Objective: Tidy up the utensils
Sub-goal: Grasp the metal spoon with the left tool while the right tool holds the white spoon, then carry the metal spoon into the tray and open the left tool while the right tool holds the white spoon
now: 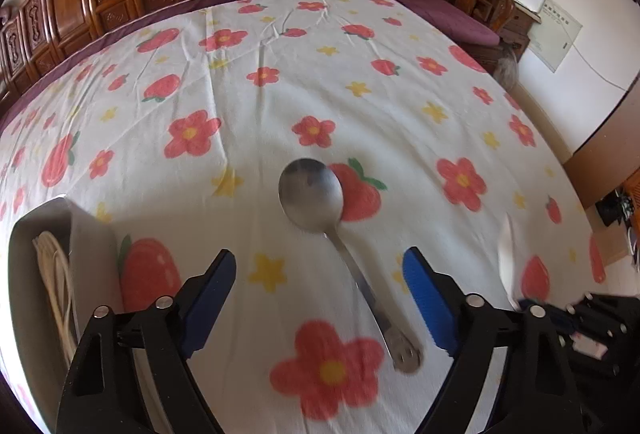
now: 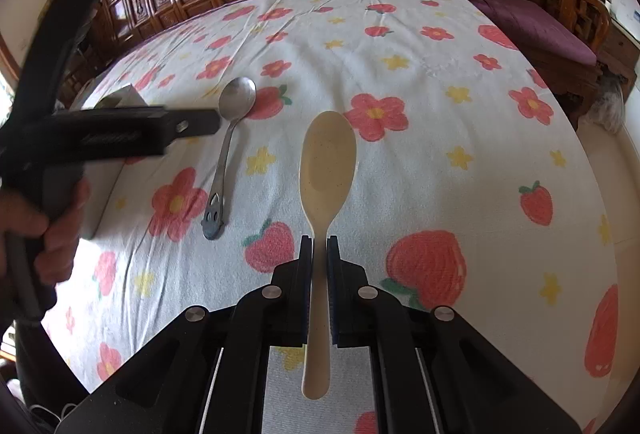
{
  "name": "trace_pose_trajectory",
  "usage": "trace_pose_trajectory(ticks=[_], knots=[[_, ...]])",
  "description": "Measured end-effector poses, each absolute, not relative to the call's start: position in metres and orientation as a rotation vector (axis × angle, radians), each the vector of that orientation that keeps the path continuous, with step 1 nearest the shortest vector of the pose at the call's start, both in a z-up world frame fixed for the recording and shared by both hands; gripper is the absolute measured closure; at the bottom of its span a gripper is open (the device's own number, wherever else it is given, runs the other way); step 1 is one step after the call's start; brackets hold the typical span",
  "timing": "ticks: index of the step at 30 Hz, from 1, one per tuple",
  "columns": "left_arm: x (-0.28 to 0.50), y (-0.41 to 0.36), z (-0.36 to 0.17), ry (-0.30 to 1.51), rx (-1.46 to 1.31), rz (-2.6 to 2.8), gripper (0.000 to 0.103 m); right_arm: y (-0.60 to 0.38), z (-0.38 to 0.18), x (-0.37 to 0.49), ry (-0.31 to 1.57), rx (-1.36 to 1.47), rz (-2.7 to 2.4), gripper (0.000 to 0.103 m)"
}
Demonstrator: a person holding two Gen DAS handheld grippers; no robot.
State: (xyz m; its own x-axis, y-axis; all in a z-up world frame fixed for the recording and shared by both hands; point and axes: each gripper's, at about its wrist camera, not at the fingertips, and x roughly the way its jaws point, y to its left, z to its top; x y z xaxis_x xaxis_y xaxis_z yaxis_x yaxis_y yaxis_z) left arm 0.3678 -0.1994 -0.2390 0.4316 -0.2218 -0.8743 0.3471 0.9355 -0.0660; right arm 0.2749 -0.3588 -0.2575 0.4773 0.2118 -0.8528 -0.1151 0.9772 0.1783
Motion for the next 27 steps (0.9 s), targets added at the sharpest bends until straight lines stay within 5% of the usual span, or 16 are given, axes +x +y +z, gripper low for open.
trace_pose_trajectory(ticks=[7,18,27], knots=[[0.397,-0.199,-0.251,1.071,0.116,-0.304,0.029,-0.363,-0.255,0.274,1.048,0.126,0.202,0.095],[0.411,-0.204,-0.261,1.077,0.083,-0.298,0.08,-0.361,-0.258,0.274,1.056,0.125,0.209,0.095],[0.406,-0.206,-0.239,1.023,0.068,-0.333,0.102,-0.363,-0.261,0.274,1.063,0.128,0.205,0.094]])
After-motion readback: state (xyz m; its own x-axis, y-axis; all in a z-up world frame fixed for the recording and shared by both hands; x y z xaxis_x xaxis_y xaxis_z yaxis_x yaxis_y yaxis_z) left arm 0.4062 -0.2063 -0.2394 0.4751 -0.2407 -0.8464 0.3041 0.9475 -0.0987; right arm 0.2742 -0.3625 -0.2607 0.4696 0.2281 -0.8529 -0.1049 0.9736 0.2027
